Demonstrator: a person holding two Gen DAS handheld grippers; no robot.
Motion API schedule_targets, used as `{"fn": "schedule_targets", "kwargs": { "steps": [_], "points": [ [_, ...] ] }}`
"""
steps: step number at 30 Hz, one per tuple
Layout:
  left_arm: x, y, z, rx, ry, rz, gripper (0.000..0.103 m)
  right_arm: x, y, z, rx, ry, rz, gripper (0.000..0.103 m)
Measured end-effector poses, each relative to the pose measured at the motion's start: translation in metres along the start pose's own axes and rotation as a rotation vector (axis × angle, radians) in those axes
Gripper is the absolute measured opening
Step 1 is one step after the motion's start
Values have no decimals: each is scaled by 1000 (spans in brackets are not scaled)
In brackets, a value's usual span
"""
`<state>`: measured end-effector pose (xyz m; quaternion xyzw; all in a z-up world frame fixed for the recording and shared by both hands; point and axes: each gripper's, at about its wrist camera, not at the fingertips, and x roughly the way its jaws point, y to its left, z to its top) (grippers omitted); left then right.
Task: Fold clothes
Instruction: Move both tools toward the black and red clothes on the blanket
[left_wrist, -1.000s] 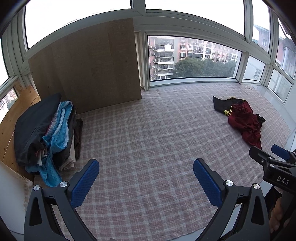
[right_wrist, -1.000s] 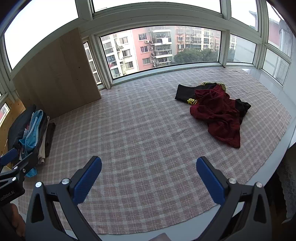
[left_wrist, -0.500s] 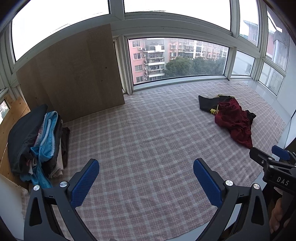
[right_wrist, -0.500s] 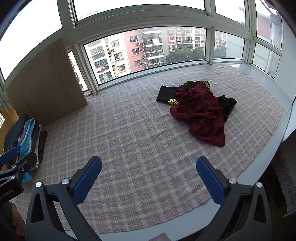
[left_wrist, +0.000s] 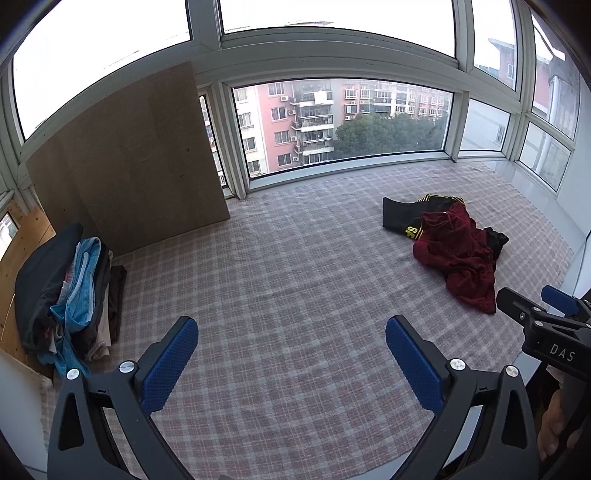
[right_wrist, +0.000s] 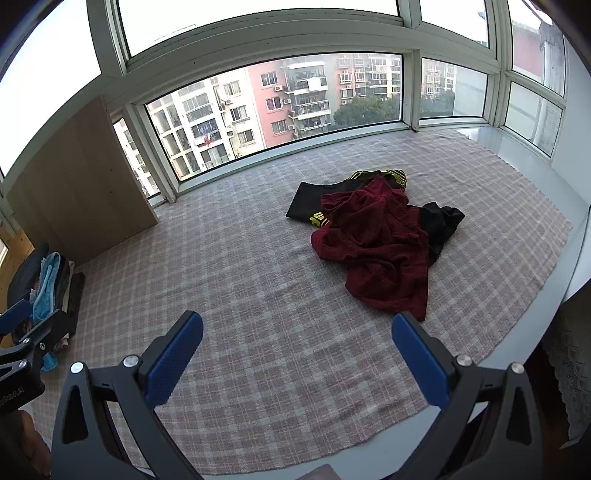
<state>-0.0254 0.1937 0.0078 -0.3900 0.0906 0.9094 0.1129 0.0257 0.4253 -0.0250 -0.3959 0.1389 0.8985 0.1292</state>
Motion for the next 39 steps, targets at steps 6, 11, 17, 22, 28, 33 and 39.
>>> {"fn": "schedule_targets", "kwargs": {
  "steps": [6,11,17,22,28,33,39],
  "points": [
    [11,-29,13,20,3,-2,102,11,-26,11,18,2,-7,103],
    [19,-49,21,33,3,-10,102,21,-43,20,30,6,-16,103],
    [27,-68,29,47,10,-16,102,30,-56,29,24,7,-26,103],
    [34,-79,34,52,12,-18,102,35,-63,35,13,0,-39,103],
    [45,-91,40,57,19,-24,102,37,-73,41,2,-31,-62,103],
    [50,-100,44,81,-7,-35,102,36,-83,47,12,-72,-82,103],
    [58,-103,50,86,6,-39,102,41,-92,56,34,-93,-67,103]
  ]
}}
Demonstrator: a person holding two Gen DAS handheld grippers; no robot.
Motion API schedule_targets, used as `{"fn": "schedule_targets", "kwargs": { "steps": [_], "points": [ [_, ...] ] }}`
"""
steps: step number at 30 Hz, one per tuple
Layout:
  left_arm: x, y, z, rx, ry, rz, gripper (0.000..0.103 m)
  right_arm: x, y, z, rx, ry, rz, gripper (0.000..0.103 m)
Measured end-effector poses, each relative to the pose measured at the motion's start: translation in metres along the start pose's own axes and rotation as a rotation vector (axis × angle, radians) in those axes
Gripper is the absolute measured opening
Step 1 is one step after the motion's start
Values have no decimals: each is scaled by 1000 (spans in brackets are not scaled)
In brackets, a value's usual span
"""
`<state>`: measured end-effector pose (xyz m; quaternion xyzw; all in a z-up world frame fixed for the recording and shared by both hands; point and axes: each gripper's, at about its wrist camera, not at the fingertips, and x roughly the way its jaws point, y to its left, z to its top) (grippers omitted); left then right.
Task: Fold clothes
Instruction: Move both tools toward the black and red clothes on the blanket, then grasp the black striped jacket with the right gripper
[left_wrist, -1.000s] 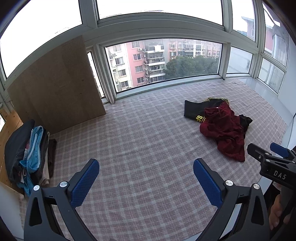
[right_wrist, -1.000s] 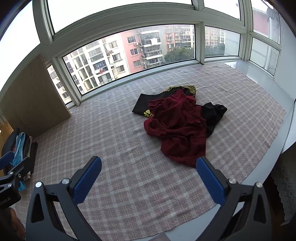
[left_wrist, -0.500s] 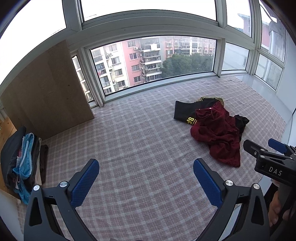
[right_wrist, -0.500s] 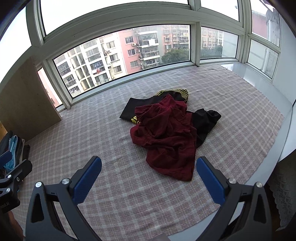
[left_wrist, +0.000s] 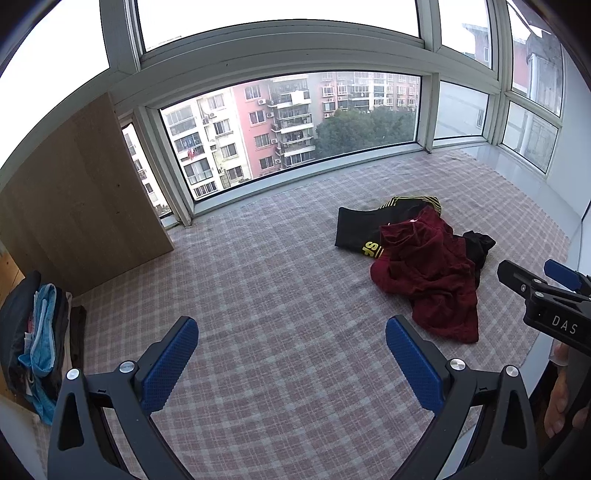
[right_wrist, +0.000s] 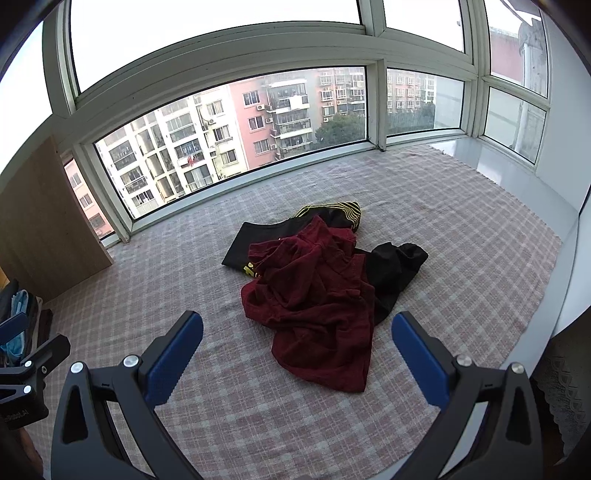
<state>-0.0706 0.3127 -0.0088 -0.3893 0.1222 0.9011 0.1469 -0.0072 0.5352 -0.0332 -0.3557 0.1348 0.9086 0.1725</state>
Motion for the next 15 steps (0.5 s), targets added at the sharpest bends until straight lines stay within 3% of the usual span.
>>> {"fn": "schedule_targets", "kwargs": {
  "steps": [7,15],
  "points": [
    [12,6,1,-44,34,5,102,15,-6,3,-26,-16,0,103],
    [24,7,0,-68,56,17,102,38,-53,7,-17,-49,-30,103]
  ]
}}
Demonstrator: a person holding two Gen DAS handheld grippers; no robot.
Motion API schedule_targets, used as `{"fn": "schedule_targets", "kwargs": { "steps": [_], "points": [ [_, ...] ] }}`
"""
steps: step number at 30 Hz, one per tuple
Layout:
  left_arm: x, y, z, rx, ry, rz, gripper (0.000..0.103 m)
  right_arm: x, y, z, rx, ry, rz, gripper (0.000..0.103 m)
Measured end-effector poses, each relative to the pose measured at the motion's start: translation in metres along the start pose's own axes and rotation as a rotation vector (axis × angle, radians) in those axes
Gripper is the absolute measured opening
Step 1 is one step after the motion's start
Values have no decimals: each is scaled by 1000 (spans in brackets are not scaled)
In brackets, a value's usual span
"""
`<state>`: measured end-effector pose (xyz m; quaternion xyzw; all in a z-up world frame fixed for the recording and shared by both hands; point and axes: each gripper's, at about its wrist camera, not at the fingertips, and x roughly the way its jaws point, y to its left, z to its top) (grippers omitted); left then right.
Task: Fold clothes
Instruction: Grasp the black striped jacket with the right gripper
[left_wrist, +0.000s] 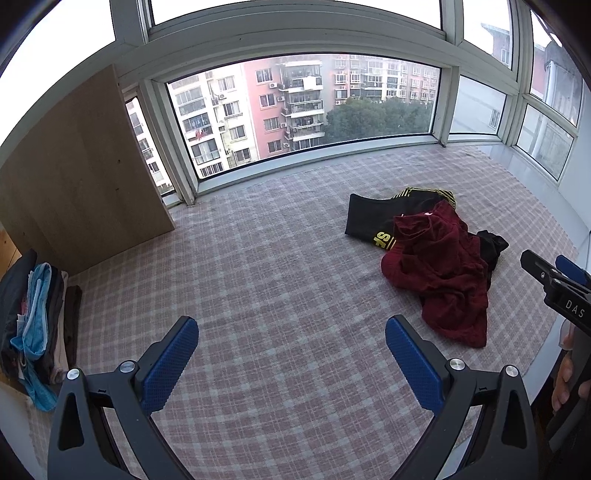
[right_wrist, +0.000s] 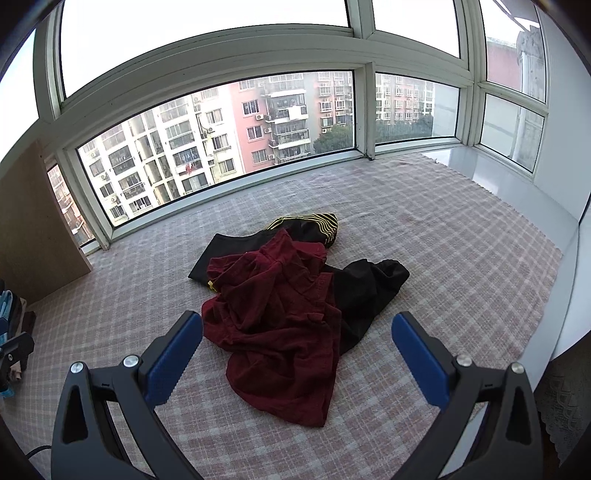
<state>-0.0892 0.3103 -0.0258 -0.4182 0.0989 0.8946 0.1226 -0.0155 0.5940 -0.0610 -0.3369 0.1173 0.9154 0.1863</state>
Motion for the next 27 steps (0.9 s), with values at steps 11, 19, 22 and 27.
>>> {"fn": "schedule_targets", "kwargs": {
  "steps": [11,19,22,27],
  "points": [
    [12,3,11,12,7,69,102,73,-8,16,-134,54,37,103],
    [15,52,15,-99,16,185,102,152,-63,66,-33,184,27,61],
    [22,60,18,-127,29,206,102,183,-47,92,-104,205,57,61],
    [33,55,22,-127,52,204,102,256,-4,113,-216,317,17,67]
  ]
}}
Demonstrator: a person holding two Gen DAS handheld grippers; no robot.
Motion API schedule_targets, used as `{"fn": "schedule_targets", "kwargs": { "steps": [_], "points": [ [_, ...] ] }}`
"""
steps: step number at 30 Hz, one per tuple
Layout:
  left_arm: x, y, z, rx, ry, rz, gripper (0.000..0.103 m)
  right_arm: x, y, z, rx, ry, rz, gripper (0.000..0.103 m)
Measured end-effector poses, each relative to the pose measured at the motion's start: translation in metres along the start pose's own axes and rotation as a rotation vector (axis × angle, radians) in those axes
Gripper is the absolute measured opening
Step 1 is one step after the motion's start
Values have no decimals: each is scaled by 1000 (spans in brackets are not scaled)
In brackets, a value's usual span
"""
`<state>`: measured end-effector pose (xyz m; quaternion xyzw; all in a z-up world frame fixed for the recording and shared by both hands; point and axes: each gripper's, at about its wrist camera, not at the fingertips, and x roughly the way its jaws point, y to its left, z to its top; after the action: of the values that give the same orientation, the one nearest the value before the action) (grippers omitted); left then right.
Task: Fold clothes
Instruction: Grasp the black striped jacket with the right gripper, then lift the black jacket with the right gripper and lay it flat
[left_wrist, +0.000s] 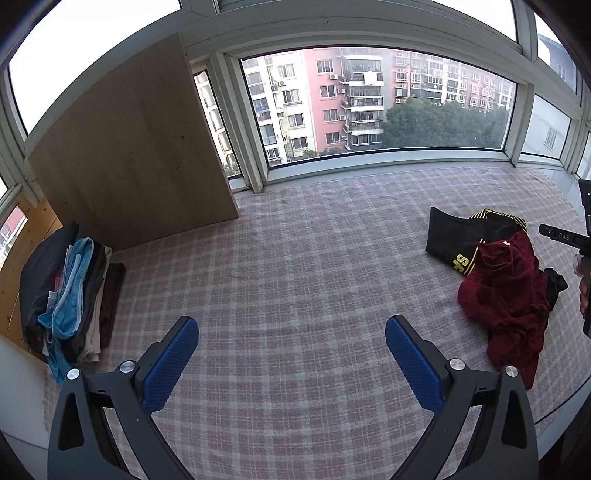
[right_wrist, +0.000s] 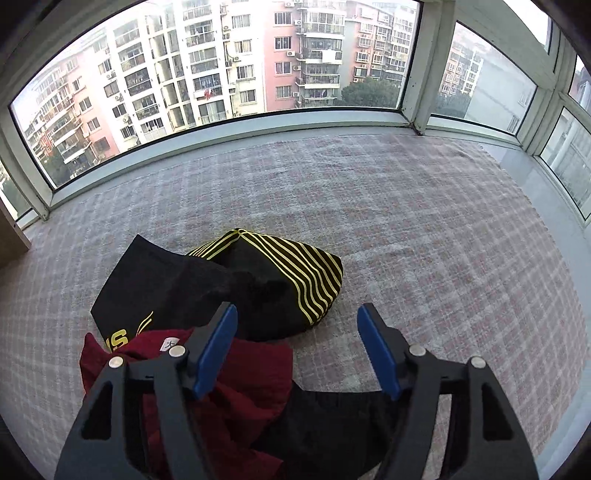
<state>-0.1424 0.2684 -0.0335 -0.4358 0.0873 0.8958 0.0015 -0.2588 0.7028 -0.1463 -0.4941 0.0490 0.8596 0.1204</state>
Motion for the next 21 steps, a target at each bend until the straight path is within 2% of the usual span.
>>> {"fn": "schedule_targets", "kwargs": {
  "steps": [5,11,12,14,16,21],
  "points": [
    [8,3,0,-4,20,22,102,46,23,20,-37,113,31,67],
    [19,19,3,-59,41,50,102,69,44,20,-101,169,11,65],
    [20,20,3,-61,43,52,102,69,47,19,-112,161,9,62],
    [21,19,4,-56,44,54,102,67,50,15,-117,153,33,25],
    [22,17,5,-46,44,55,102,62,50,13,-89,143,108,10],
    [26,13,5,-22,50,47,102,30,40,20,-29,64,200,7]
  ]
}}
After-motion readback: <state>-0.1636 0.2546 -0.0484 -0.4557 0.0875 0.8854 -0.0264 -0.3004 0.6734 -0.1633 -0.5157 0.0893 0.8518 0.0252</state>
